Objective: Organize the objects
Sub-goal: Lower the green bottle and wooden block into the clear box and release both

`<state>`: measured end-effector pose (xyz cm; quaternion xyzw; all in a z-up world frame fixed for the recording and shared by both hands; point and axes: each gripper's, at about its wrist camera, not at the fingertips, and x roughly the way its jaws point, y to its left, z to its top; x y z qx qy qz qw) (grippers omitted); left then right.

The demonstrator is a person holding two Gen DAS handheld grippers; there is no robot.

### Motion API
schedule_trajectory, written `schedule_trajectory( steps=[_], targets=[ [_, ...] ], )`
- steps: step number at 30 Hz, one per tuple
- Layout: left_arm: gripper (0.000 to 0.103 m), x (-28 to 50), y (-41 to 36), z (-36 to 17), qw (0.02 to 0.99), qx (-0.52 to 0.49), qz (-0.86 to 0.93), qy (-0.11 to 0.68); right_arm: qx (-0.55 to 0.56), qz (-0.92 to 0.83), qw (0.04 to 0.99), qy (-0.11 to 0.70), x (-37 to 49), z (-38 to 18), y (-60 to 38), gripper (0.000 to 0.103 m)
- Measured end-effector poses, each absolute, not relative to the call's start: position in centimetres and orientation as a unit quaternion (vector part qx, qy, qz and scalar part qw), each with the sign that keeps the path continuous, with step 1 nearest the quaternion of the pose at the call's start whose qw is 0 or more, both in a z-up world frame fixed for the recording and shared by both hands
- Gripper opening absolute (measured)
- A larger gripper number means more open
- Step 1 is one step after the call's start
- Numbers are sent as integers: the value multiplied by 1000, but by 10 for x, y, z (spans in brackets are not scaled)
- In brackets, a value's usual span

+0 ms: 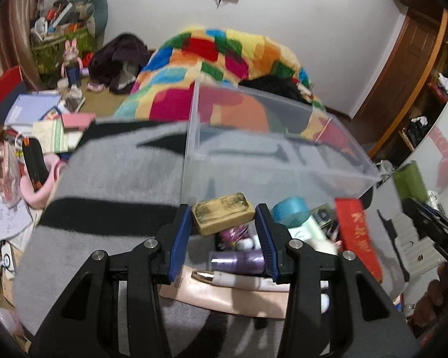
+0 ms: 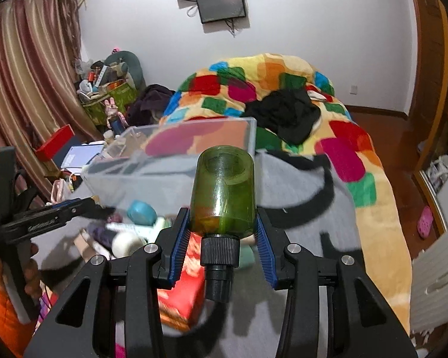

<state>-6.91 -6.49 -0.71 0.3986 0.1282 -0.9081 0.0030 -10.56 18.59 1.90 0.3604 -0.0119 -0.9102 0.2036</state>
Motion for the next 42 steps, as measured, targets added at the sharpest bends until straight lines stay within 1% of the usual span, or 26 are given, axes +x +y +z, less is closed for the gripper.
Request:
schedule_trajectory(
  steps=[7,12,18,28,38,42],
  targets=[
    [44,-77,-63,26,-3,356,-927,122,357,-904,233,-18,-136,32,165,39],
    [43,-92,-59,34,-5,346,-931,118,362,-901,240,-11,-156,34,147,39],
    [44,-114,-54,30,-7,355,-928,113,392,-886,247,-6,-185,22,133,39],
    [44,-148,-47,2,-14,401,-910,100,429,-870,243,15,-211,-2,119,39],
    [44,-153,-44,-3,-24,415,-905,89,442,-863,243,41,-213,-15,108,39],
    [47,-152,-43,-1,-29,416,-904,91,438,-864,244,43,-209,-12,109,39]
  ],
)
